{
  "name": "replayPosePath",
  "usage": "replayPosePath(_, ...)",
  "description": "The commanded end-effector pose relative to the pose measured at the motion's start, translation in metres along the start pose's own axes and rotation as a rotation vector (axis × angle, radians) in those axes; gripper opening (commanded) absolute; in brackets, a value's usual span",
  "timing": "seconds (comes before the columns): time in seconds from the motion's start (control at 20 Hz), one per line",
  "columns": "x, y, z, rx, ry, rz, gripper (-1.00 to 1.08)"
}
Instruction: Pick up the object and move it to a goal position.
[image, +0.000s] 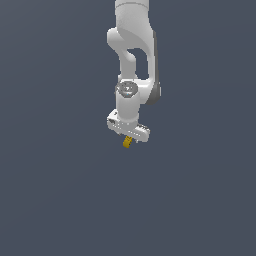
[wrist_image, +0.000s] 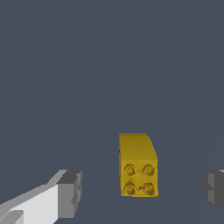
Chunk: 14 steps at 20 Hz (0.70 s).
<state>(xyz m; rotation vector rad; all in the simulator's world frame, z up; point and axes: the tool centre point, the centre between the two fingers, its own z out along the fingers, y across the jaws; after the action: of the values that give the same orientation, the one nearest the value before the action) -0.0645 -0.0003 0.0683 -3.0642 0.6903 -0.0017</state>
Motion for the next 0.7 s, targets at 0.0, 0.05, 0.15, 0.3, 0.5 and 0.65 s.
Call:
replayPosePath(0.0,-0.001,0.000,0.007,-0.001,-0.001,0.001,1.00)
replayPosePath(0.05,-0.001,0.000,0.012,-0.001,-0.001,0.001,1.00)
replayPosePath(0.15,-0.001,0.001,0.022,-0.001,-0.001,0.002,1.00)
replayPosePath(0.3,-0.002,0.001,0.036,-0.001,-0.001,0.004,1.00)
replayPosePath(0.5,-0.001,0.001,0.045,-0.001,-0.001,0.004,1.00)
replayPosePath(0.65,-0.001,0.001,0.046,-0.001,-0.001,0.004,-1.00)
